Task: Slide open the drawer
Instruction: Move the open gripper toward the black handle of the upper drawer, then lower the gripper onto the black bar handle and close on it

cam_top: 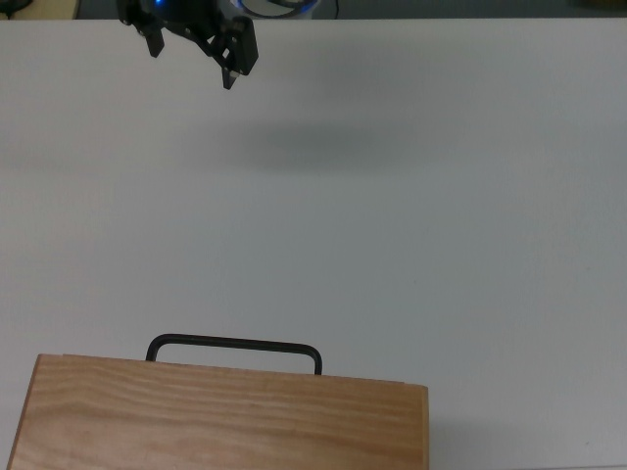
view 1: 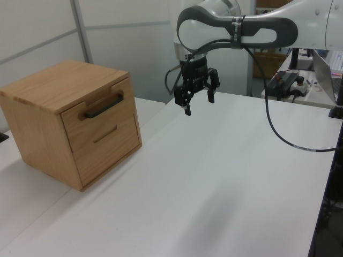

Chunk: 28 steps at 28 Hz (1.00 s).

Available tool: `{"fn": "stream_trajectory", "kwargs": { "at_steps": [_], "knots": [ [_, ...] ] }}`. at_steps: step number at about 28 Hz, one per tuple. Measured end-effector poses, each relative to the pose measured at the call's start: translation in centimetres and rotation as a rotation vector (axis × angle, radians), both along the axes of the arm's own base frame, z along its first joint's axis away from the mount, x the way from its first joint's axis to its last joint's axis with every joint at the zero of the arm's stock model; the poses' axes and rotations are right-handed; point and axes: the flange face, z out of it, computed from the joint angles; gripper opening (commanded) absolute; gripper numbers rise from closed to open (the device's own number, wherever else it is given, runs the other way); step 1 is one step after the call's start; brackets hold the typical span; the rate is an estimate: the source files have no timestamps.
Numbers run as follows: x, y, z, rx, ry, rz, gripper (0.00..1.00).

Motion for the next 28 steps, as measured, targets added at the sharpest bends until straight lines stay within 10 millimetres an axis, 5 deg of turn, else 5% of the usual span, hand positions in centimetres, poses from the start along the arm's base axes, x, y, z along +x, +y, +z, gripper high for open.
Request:
{"fn": "stream_trajectory", "kwargs": {
  "at_steps": [12,28],
  "knots": [
    [1.0,1.4,-0.3,0.093,-0.057,-0.455,1.00],
    [8.3,3.5,-4.7,0.236,-0.364,-0.895,0.99]
  ]
}}
